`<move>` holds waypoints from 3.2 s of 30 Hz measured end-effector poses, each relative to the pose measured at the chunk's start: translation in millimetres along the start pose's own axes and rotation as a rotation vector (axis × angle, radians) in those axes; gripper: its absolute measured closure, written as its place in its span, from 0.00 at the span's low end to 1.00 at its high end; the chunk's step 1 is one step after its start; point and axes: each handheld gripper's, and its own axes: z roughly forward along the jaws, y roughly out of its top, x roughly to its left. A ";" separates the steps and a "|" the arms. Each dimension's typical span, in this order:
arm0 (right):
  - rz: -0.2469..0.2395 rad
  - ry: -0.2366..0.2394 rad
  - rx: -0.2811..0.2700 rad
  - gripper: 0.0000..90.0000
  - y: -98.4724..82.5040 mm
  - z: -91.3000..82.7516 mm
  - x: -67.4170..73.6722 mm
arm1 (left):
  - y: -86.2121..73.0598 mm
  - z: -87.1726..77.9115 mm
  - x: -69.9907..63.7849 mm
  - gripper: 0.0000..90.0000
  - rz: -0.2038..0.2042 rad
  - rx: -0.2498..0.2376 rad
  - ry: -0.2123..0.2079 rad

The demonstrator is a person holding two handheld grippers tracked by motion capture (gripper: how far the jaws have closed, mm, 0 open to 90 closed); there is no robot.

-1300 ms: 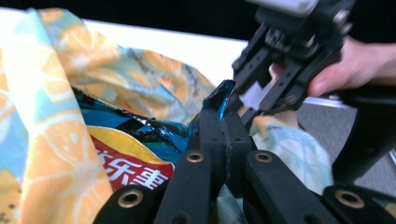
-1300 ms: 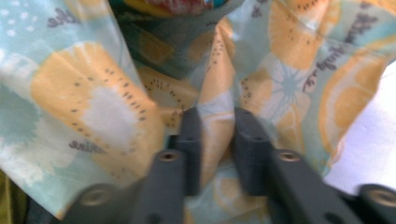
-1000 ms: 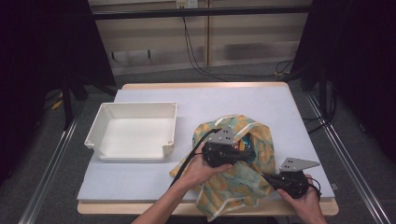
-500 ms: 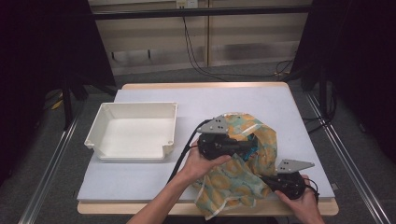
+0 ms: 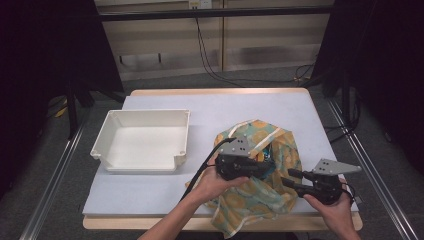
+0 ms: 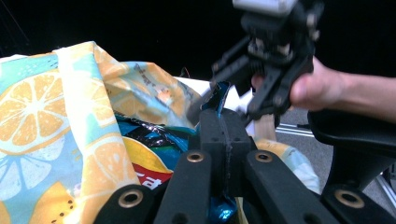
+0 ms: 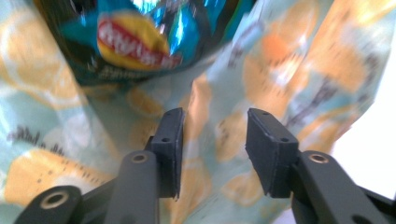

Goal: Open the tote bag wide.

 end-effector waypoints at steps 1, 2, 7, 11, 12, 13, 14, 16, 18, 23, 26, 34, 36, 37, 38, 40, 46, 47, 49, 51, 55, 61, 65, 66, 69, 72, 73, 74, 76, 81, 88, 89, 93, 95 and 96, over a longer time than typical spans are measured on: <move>-0.003 -0.008 -0.007 0.63 3.3 -2.4 -0.8 | 0.0 -0.8 0.4 1.00 -0.001 -0.002 -0.002; -0.006 -0.013 -0.014 0.62 6.7 -4.7 -2.0 | -0.1 -1.3 0.9 1.00 -0.006 -0.006 -0.001; -0.011 -0.035 -0.067 0.60 26.7 -8.3 -10.2 | -0.9 -3.1 -1.3 1.00 0.005 0.006 0.003; 0.003 -0.056 -0.100 0.57 45.9 0.2 -20.8 | -1.9 -2.8 -3.6 1.00 0.013 0.015 -0.008; -0.003 -0.055 -0.104 0.56 49.3 2.0 -22.7 | -2.4 -2.8 -3.9 1.00 0.016 0.014 -0.007; -0.003 -0.063 -0.111 0.56 53.8 4.7 -24.6 | -3.0 -2.5 -4.3 1.00 0.010 0.010 -0.004; 0.002 -0.063 -0.113 0.55 57.9 7.1 -26.6 | -3.1 -2.6 -4.1 1.00 0.012 0.015 -0.008; -0.004 -0.069 -0.119 0.55 65.2 12.5 -30.2 | -3.5 -2.3 -4.1 1.00 0.013 0.017 -0.011; -0.018 -0.073 -0.107 0.55 71.1 19.2 -32.9 | -4.1 -1.9 -4.4 1.00 0.015 0.017 -0.015; -0.017 -0.072 -0.087 0.55 78.2 35.6 -39.2 | -5.8 -1.7 -6.5 1.00 0.020 0.017 -0.026; -0.008 -0.064 -0.091 0.60 82.5 41.0 -41.7 | -6.6 -0.5 -7.8 1.00 0.019 0.020 -0.030; 0.007 -0.030 -0.089 0.98 87.4 49.5 -50.5 | -8.6 -1.3 -11.4 1.00 0.028 0.032 -0.036; 0.024 -0.028 -0.092 0.99 87.6 50.4 -54.5 | -9.1 -2.4 -12.1 1.00 0.032 0.031 -0.037; 0.026 -0.025 -0.094 1.00 87.6 51.3 -56.7 | -9.0 -3.0 -12.5 1.00 0.033 0.031 -0.034; 0.034 -0.025 -0.091 1.00 87.8 52.3 -58.0 | -9.1 -3.4 -12.8 1.00 0.028 0.023 -0.036; 0.044 -0.023 -0.091 1.00 87.9 54.8 -62.0 | -9.2 -3.5 -12.8 1.00 0.028 0.016 -0.037; 0.075 -0.025 -0.087 1.00 86.2 65.6 -75.4 | -7.5 -7.7 -14.1 1.00 0.032 -0.003 -0.050; 0.082 -0.027 -0.089 1.00 84.5 67.2 -78.0 | -7.2 -9.2 -14.5 1.00 0.031 -0.005 -0.046; 0.117 -0.037 -0.079 1.00 76.7 72.6 -88.0 | -6.0 -14.6 -14.4 1.00 0.032 -0.018 -0.044; 0.140 -0.040 -0.084 1.00 72.8 75.1 -91.5 | -4.9 -18.1 -13.5 1.00 0.026 -0.033 -0.039; 0.136 -0.023 -0.080 1.00 70.0 77.2 -88.9 | -1.1 -21.9 -9.1 1.00 0.024 -0.051 -0.022; 0.110 -0.009 -0.086 1.00 74.3 74.4 -80.2 | 6.6 -24.9 -1.0 1.00 0.009 -0.070 -0.023; 0.106 -0.003 -0.084 1.00 76.1 73.1 -79.2 | 13.3 -28.5 6.9 1.00 -0.007 -0.094 -0.010; 0.108 -0.006 -0.083 1.00 76.0 73.5 -79.3 | 14.4 -29.1 8.3 1.00 -0.012 -0.099 -0.008; 0.103 -0.004 -0.076 1.00 75.2 76.0 -79.7 | 17.7 -31.0 12.6 1.00 -0.022 -0.111 0.005; 0.102 0.002 -0.069 1.00 75.8 78.8 -77.3 | 19.1 -31.5 15.3 1.00 -0.035 -0.120 0.011; 0.101 0.007 -0.072 1.00 76.8 79.1 -76.1 | 20.9 -31.8 18.6 1.00 -0.039 -0.121 0.019; 0.100 0.008 -0.072 1.00 77.8 78.9 -75.1 | 21.6 -31.4 19.4 1.00 -0.044 -0.127 0.020; 0.095 0.011 -0.074 1.00 79.5 78.9 -74.3 | 25.0 -31.9 21.3 1.00 -0.036 -0.123 0.027; 0.089 0.009 -0.078 1.00 82.5 78.8 -73.7 | 33.2 -35.9 25.2 1.00 -0.036 -0.149 0.029; 0.079 0.012 -0.078 1.00 85.7 79.5 -70.9 | 43.3 -41.5 30.8 1.00 -0.043 -0.198 0.023; 0.079 0.014 -0.079 1.00 86.2 79.5 -70.7 | 44.7 -42.4 31.4 1.00 -0.041 -0.194 0.033; 0.075 0.011 -0.083 1.00 89.0 80.2 -71.5 | 49.9 -45.0 36.0 1.00 -0.042 -0.211 0.035; 0.076 0.010 -0.081 1.00 90.2 81.2 -71.4 | 52.2 -47.2 37.6 1.00 -0.049 -0.223 0.041; 0.077 0.010 -0.081 1.00 90.7 81.7 -71.2 | 53.3 -48.0 38.8 1.00 -0.053 -0.230 0.041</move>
